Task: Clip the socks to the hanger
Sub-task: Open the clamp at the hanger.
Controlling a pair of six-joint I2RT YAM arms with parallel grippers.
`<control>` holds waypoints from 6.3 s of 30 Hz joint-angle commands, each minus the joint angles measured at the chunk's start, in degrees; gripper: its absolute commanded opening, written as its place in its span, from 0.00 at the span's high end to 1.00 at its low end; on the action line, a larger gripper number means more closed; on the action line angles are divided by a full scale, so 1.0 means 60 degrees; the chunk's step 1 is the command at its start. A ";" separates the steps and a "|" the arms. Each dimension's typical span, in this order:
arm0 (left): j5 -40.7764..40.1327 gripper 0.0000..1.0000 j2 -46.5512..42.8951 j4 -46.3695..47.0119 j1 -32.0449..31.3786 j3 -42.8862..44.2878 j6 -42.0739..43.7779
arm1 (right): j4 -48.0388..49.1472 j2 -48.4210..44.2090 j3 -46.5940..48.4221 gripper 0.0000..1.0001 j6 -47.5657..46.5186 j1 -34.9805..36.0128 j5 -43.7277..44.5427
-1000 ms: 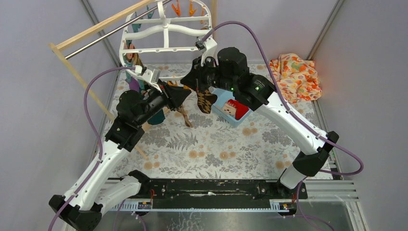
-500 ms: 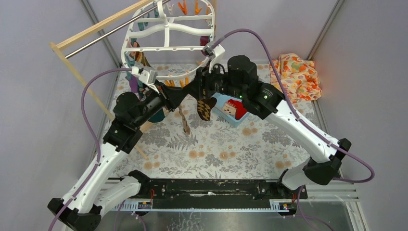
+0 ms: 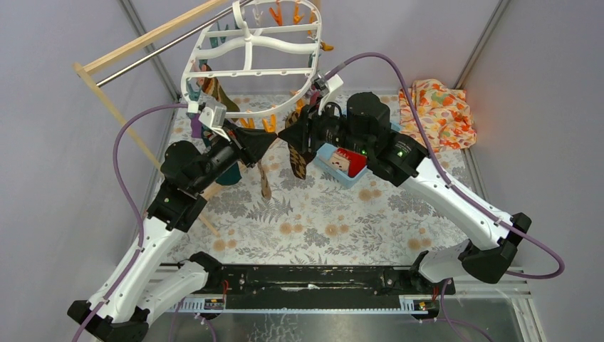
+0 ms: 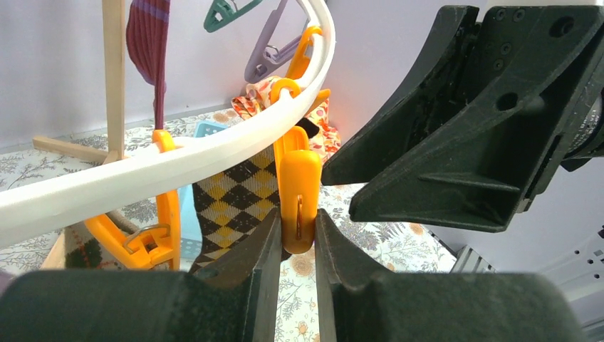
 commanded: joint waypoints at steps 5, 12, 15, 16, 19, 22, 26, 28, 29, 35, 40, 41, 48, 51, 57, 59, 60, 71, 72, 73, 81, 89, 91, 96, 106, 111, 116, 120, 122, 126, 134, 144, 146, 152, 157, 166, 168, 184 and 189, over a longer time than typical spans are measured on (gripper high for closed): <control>0.0189 1.00 -0.0208 0.0396 -0.0037 0.0082 0.0024 | 0.0630 0.0530 0.0838 0.70 0.0094 -0.0100 0.0128; 0.0140 1.00 -0.0315 0.0333 -0.0040 0.0136 0.0068 | 0.0694 0.0671 0.0869 0.70 0.0166 -0.0095 0.0005; 0.0240 1.00 -0.0279 0.0334 -0.0034 0.0207 0.0047 | 0.0806 0.0513 0.0579 0.70 0.0180 -0.0104 0.0125; 0.0251 1.00 -0.0258 0.0346 -0.0037 0.0233 0.0013 | 0.0865 0.0431 0.0435 0.69 0.0191 -0.0102 0.0125; 0.0108 1.00 -0.0282 0.0418 -0.0037 0.0250 -0.0223 | 0.1094 0.0081 -0.0150 0.69 0.0238 -0.0107 0.0133; -0.0145 1.00 -0.0336 0.0480 -0.0037 0.0268 -0.0437 | 0.1507 -0.0319 -0.0933 0.69 0.0345 -0.0101 0.0173; 0.0183 1.00 -0.0277 0.0606 -0.0037 0.0281 -0.0510 | 0.1840 -0.0603 -0.1246 0.68 0.0377 -0.0095 0.0190; 0.0238 1.00 -0.0288 0.0607 -0.0037 0.0272 -0.0521 | 0.1844 -0.0619 -0.1127 0.68 0.0371 -0.0094 0.0165; 0.0246 1.00 -0.0303 0.0631 -0.0034 0.0249 -0.0532 | 0.1848 -0.0613 -0.1052 0.68 0.0374 -0.0095 0.0137; 0.0436 1.00 -0.0464 0.0659 -0.0029 0.0043 -0.0383 | 0.1807 -0.0455 -0.0589 0.61 0.0255 -0.0089 0.0140; 0.0497 1.00 -0.0490 0.0623 -0.0037 -0.0002 -0.0319 | 0.1753 -0.0174 -0.0184 0.61 0.0235 -0.0100 0.0047; 0.0498 1.00 -0.0493 0.0630 -0.0037 -0.0016 -0.0305 | 0.1743 -0.0131 -0.0109 0.61 0.0235 -0.0099 0.0027; 0.0481 1.00 -0.0412 0.0752 -0.0037 -0.0128 -0.0322 | 0.1758 0.0083 0.0194 0.62 0.0372 -0.0097 -0.0327; 0.0517 1.00 -0.0349 0.0836 -0.0037 -0.0127 -0.0356 | 0.1800 0.0201 0.0238 0.63 0.0442 -0.0100 -0.0458; 0.0516 1.00 -0.0359 0.0876 -0.0037 -0.0120 -0.0360 | 0.1823 0.0354 0.0293 0.64 0.0570 -0.0093 -0.0680; 0.0530 1.00 -0.0368 0.0876 -0.0035 -0.0125 -0.0360 | 0.1837 0.0362 0.0264 0.66 0.0561 -0.0100 -0.0681; 0.0538 1.00 -0.0373 0.0876 -0.0037 -0.0118 -0.0360 | 0.1830 0.0375 0.0262 0.69 0.0581 -0.0101 -0.0681; 0.0560 1.00 -0.0401 0.0822 -0.0037 -0.0049 -0.0346 | 0.1669 0.0679 0.0480 0.57 0.0543 -0.0093 -0.0758; 0.0553 1.00 -0.0388 0.0805 -0.0037 -0.0051 -0.0332 | 0.1678 0.0714 0.0536 0.57 0.0546 -0.0093 -0.0767; 0.0543 1.00 -0.0398 0.0782 -0.0037 -0.0061 -0.0320 | 0.1662 0.0732 0.0584 0.57 0.0543 -0.0100 -0.0767; 0.0471 1.00 -0.0343 0.0744 -0.0035 -0.0085 -0.0301 | 0.1679 0.0513 0.0464 0.47 0.0335 -0.0101 -0.0731; 0.0591 1.00 -0.0327 0.0831 -0.0033 -0.0054 -0.0414 | 0.1649 0.0375 0.0410 0.64 0.0277 -0.0095 -0.0536; 0.0573 1.00 -0.0364 0.0839 -0.0037 -0.0067 -0.0407 | 0.1632 0.0471 0.0495 0.81 0.0336 -0.0106 -0.0587; 0.0276 0.99 -0.0498 0.0721 -0.0037 -0.0104 -0.0319 | 0.1709 0.0525 0.0452 1.00 0.0411 -0.0094 -0.0582; -0.0131 0.37 -0.0711 0.0570 -0.0037 -0.0055 -0.0287 | 0.1608 0.0502 0.0461 1.00 0.0189 -0.0106 -0.0334; -0.0631 0.37 -0.0762 0.0611 -0.0037 0.0080 -0.0272 | 0.1656 0.0479 0.0385 1.00 0.0176 -0.0096 -0.0331; -0.1009 0.47 -0.0444 0.0810 -0.0037 0.0246 -0.0228 | 0.1780 0.0444 0.0293 1.00 0.0326 -0.0096 -0.0547; -0.0844 0.51 -0.0146 0.1069 -0.0037 0.0327 -0.0377 | 0.1789 0.0386 0.0263 1.00 0.0365 -0.0102 -0.0650; -0.0803 0.51 -0.0073 0.1217 -0.0030 0.0340 -0.0462 | 0.1760 0.0369 0.0221 1.00 0.0353 -0.0085 -0.0662; -0.0887 0.60 0.0010 0.1357 -0.0026 0.0389 -0.0477 | 0.1722 0.0340 0.0134 1.00 0.0349 -0.0081 -0.0610; -0.0884 1.00 -0.0084 0.1404 -0.0037 0.0481 -0.0417 | 0.1766 0.0383 0.0115 0.99 0.0354 -0.0092 -0.0671; -0.0971 1.00 -0.0158 0.1413 -0.0035 0.0432 -0.0429 | 0.1371 -0.0180 -0.0321 0.58 -0.0360 -0.0078 0.0813; -0.0975 1.00 -0.0137 0.1442 -0.0026 0.0437 -0.0447 | 0.1330 -0.0265 -0.0487 0.56 -0.0419 -0.0082 0.0962; -0.0992 1.00 -0.0152 0.1492 -0.0035 0.0450 -0.0506 | 0.1356 -0.0684 -0.0861 0.54 -0.0632 -0.0080 0.1306; -0.1029 1.00 -0.0129 0.1644 -0.0037 0.0425 -0.0699 | 0.1209 -0.0408 -0.0793 0.54 -0.0708 0.0154 0.1401; -0.1176 1.00 -0.0041 0.1667 -0.0032 0.0368 -0.0788 | 0.1247 -0.0149 -0.0402 0.53 -0.0991 0.0779 0.1559; -0.1169 1.00 -0.0034 0.1667 -0.0030 0.0363 -0.0817 | 0.1222 -0.0070 -0.0325 0.53 -0.1020 0.0847 0.1548; -0.1044 1.00 -0.0151 0.1667 -0.0037 0.0257 -0.0987 | 0.1340 0.0618 0.0409 0.56 -0.1128 0.1036 0.1611; -0.1070 1.00 -0.0284 0.1608 -0.0037 0.0154 -0.1023 | 0.1593 0.0549 0.0244 0.66 -0.1293 0.1047 0.1894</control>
